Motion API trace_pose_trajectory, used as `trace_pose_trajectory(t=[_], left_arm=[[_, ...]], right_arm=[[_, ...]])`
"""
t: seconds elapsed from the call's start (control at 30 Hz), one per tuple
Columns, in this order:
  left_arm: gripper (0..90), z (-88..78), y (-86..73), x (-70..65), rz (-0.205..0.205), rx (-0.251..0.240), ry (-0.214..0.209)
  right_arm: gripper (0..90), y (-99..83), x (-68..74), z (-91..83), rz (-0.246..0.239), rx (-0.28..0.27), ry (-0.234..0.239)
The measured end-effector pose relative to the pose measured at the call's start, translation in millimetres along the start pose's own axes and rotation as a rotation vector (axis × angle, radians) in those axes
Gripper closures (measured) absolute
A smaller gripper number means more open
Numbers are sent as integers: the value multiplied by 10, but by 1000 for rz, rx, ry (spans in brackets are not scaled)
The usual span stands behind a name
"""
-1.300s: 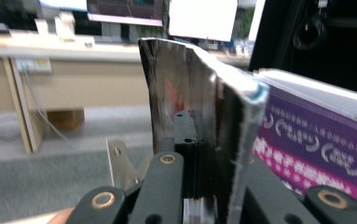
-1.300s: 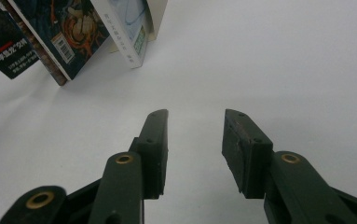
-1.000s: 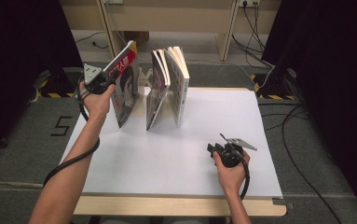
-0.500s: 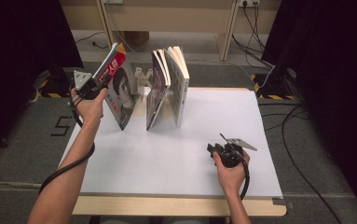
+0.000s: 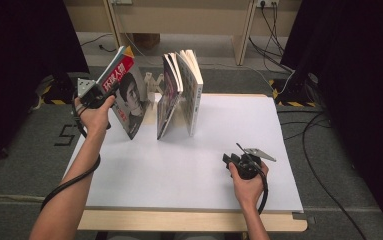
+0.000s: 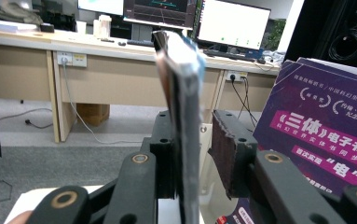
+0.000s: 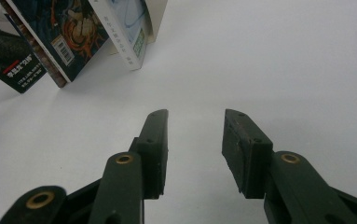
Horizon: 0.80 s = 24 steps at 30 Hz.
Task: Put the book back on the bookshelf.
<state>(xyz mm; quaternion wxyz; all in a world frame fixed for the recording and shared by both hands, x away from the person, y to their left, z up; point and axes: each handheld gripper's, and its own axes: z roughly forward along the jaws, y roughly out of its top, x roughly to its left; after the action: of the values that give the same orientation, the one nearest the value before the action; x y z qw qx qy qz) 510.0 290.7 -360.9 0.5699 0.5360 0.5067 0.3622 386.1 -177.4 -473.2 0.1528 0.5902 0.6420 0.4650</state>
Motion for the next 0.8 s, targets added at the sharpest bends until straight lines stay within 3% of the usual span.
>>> trace_pose_trajectory(t=[0.8], left_arm=[[619, -72, -145, 131, -64, 29, -3]], right_arm=[[611, -7, 4, 9, -4, 2, 0]])
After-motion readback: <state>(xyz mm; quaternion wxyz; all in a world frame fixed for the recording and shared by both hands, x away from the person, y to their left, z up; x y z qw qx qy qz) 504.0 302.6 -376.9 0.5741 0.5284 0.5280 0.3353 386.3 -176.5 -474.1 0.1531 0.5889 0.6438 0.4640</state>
